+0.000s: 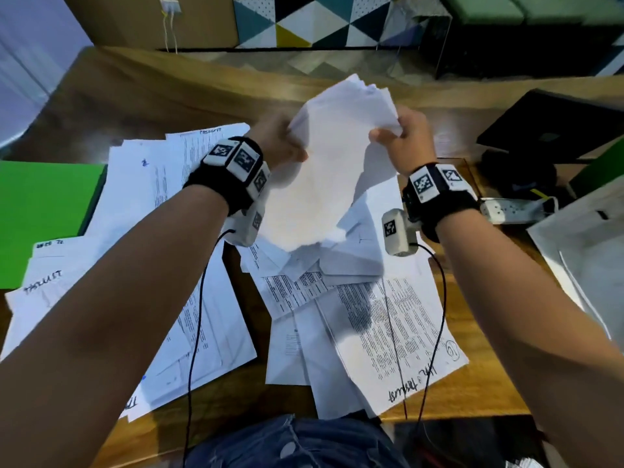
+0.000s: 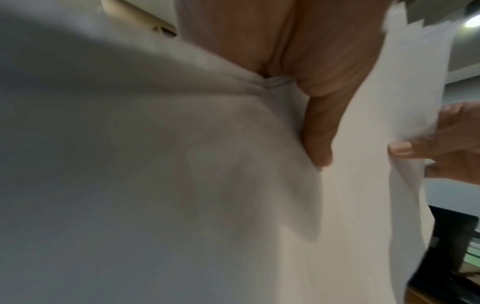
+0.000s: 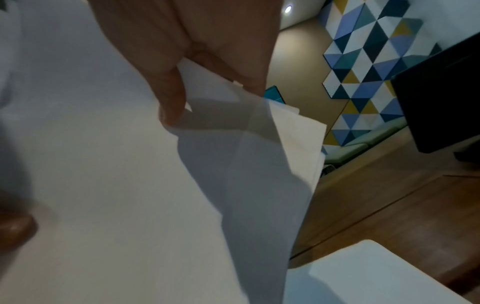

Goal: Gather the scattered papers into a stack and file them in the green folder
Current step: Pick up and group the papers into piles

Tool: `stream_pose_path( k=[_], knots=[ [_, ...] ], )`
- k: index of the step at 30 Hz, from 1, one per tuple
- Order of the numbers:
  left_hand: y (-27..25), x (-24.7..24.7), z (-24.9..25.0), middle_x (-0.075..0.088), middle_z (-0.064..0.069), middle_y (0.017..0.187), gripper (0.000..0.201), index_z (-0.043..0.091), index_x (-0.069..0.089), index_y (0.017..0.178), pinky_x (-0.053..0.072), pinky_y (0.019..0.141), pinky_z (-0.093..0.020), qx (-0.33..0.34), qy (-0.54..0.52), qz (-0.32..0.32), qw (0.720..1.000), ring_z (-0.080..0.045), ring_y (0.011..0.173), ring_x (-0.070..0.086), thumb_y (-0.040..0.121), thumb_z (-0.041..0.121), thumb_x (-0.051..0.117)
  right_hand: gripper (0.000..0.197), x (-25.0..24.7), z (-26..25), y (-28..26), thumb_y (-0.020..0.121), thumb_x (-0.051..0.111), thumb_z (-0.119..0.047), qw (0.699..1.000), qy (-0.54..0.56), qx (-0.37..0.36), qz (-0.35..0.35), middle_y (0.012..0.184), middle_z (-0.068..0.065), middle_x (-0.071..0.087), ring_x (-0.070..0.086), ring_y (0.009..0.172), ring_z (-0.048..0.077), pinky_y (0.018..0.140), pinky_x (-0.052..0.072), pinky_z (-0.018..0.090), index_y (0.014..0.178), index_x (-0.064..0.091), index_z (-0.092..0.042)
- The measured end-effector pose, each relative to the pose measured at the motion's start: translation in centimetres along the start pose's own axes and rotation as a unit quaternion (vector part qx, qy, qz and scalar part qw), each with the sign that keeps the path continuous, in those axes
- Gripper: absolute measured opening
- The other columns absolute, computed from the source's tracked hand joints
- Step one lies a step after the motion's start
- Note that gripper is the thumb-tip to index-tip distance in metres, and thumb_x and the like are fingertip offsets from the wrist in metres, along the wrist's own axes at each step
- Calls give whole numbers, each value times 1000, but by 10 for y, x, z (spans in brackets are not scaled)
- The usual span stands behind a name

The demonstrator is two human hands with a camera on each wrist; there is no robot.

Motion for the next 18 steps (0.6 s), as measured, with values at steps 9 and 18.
stream_pose_path(
  k=[9, 18],
  knots=[
    [-26, 3, -120, 61, -10, 89, 38, 2, 68, 102, 46, 65, -23, -245, -190, 62, 949, -14, 83, 56, 67, 12, 76, 54, 32, 77, 1, 83, 65, -7, 978, -2, 209, -24, 115, 8, 58, 56, 107, 20, 98, 45, 30, 133, 44, -9],
    [-76, 27, -232, 64, -15, 101, 24, 5, 63, 94, 47, 79, -28, -422, -230, 106, 870, -22, 94, 59, 74, 12, 76, 61, 91, 167, -34, 82, 69, -17, 904, -110, 364, -198, 120, 17, 55, 56, 109, 28, 83, 48, 34, 135, 42, -6]
  ],
)
Point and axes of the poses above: each hand's wrist, its own y-axis towards the middle knuckle, its own x-axis out of the palm, z = x × y, the point moved 5 cm from there along y, towards the middle knuckle
